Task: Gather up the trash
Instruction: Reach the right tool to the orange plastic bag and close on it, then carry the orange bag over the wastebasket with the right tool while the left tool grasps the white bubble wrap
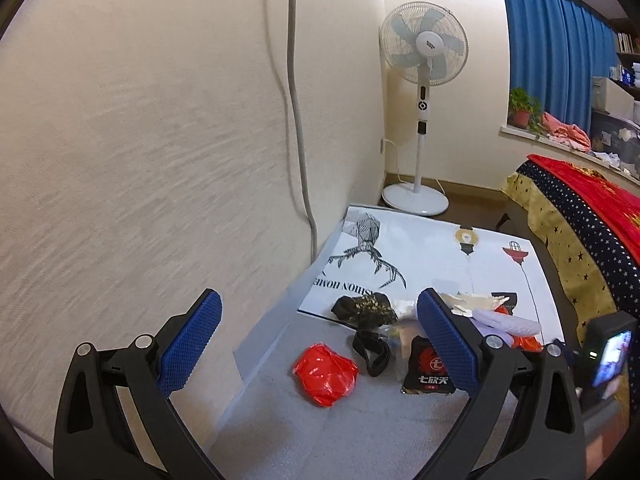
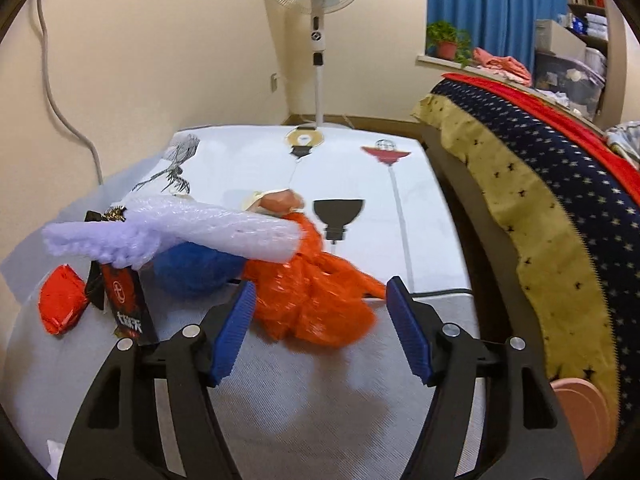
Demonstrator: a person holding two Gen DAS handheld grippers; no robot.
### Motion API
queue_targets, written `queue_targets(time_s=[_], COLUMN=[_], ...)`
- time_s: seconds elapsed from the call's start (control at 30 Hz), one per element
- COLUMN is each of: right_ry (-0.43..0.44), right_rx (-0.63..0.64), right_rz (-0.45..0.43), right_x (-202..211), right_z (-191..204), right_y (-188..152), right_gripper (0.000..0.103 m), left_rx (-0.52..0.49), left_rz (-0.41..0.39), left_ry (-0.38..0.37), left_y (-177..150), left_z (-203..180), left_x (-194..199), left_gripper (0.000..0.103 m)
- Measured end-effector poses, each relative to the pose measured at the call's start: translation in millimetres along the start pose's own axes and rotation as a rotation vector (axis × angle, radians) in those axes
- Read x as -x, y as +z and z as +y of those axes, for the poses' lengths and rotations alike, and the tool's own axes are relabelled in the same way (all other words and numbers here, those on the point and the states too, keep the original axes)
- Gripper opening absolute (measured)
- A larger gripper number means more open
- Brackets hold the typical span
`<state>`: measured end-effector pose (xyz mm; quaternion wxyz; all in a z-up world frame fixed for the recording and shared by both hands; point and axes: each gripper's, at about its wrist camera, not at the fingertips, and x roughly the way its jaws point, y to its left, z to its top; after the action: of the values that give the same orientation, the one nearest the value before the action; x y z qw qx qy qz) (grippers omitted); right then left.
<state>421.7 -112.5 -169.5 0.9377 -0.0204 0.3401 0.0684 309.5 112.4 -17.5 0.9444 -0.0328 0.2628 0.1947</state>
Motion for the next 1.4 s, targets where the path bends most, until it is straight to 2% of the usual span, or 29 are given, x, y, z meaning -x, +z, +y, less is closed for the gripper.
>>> queue_targets(time_s=[0.17, 0.2, 0.23, 0.27, 0.33, 0.43, 0.57, 0.73, 1.07, 1.2, 1.3, 1.4], right_ry=[-0.001, -0.003, 0.007, 0.012, 0.022, 0.028, 0.058, 0.065, -0.008, -0.031, -0.035, -0.034], right_rx=[0.014, 0.014, 0.016, 0.025, 0.031, 0.064, 0.07, 0.105, 0.114, 0.096, 0.056, 0.004], right_rz=[0.029, 0.036, 0.037, 0.035, 0.003, -0.024, -0.064, -0.104, -0.161, -0.159, -0.16, -0.167], right_x=[-24, -28, -29, -30, -22, -9, 23, 64, 177, 226, 246, 254], right_z=[7, 7, 6, 7, 7, 10, 7, 4, -39, -64, -83, -102], right_y=[1, 0, -2, -4, -5, -9, -9, -5, 2, -6, -16, -28], right_gripper=[0.068, 0.06, 0.041, 0.038, 0.018, 0.01, 0.009, 0.009, 0.009, 0.009, 0.009, 0.009], left_rx=[0.027, 0.029, 0.028, 0.027, 0.021, 0.023, 0.03, 0.029, -0.007, -0.056, -0.116, -0.167], left_rz=[0.036, 0.041, 0.042, 0.043, 0.047, 0.051, 0.035, -0.01, -0.036, -0.051, -0.031, -0.017], left_ry=[-0.013, -0.011, -0.011, -0.01, -0.006, -0.013, -0.044, -0.123, -0.253, -0.32, -0.36, -0.362], left_y=[-2, -3, -3, -4, -5, -5, -6, -6, -18, -29, -46, -67], left_z=[5, 5, 5, 5, 4, 3, -1, -15, -56, -86, -118, -146], left_x=[-10, -11, -12, -13, -15, -17, -16, -7, 7, 17, 19, 13], left_gripper=[0.095, 0.095, 0.095, 0.095, 0.095, 0.095, 0.095, 0.095, 0.095, 0.095, 0.095, 0.095])
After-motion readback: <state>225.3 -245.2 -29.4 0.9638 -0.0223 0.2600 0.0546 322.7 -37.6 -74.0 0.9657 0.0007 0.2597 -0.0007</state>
